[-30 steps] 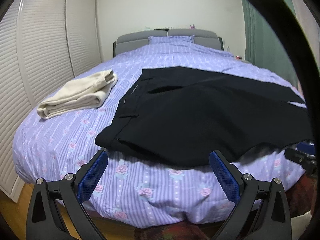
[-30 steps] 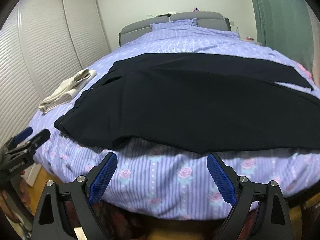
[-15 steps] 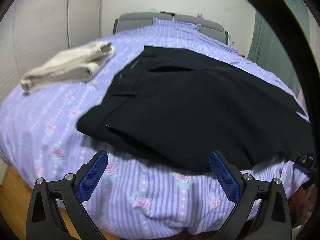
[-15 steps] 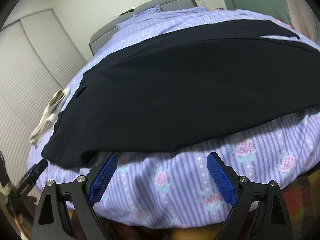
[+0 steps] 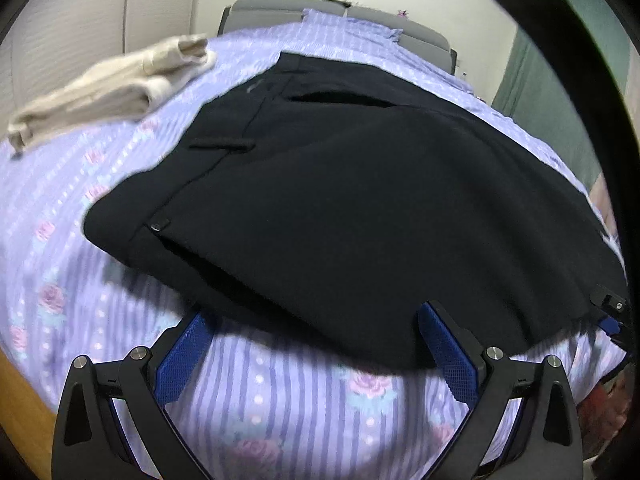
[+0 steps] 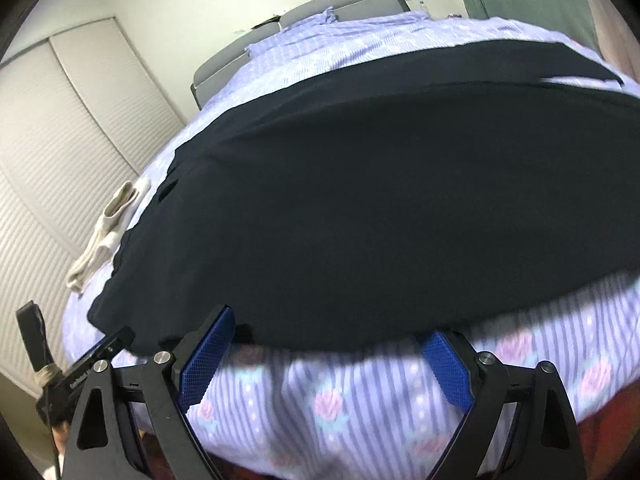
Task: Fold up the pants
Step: 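Lower both grippers to the trouser waistband and close on it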
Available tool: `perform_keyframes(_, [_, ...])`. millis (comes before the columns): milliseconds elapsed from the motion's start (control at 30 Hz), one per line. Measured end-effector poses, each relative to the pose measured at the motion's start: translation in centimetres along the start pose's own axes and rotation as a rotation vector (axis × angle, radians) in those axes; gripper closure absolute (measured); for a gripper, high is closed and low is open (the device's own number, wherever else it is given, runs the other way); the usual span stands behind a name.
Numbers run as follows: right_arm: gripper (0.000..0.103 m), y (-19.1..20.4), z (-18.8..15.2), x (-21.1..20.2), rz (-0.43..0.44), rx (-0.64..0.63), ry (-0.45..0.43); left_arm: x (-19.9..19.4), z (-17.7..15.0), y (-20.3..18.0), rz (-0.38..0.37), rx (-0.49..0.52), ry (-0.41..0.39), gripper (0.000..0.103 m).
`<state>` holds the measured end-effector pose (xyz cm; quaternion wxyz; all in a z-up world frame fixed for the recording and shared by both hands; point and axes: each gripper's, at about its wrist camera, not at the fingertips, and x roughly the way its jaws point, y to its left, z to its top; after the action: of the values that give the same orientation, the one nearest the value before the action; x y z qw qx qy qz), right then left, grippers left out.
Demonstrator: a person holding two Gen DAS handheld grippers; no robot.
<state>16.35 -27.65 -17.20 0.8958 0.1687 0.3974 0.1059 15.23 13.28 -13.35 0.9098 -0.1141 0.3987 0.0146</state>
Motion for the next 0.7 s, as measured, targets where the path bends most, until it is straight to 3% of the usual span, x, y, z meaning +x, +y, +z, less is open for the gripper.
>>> perform_keyframes(67, [0.019,0.3,0.5,0.1,-0.042,-0.024,-0.011,0.0,0.4,0.2,-0.030,-0.051,0.008,0.015])
perform_keyframes(133, [0.036,0.7,1.2,0.3,-0.096,-0.072,-0.007,0.2,1.1,0.3,-0.037,-0.071,0.011,0.028])
perform_keyframes(233, [0.056,1.0,2.4,1.0,-0.148,-0.118,0.024,0.5,2.2,0.0,-0.031,-0.055,0.020,0.065])
perform_keyframes(333, [0.076,1.1,4.2,1.6,-0.154,-0.141,0.056,0.4,3.3,-0.8,-0.001,-0.028,0.032,0.080])
perform_keyframes(533, [0.085,0.9,8.2,2.9,-0.163,-0.112,0.201,0.5,6.5,-2.0,0.069,0.028,0.173,0.089])
perform_keyframes(700, [0.090,1.7,11.7,2.0,-0.194,-0.023,0.325,-1.8,11.7,-3.0,0.098,-0.003,0.215,0.093])
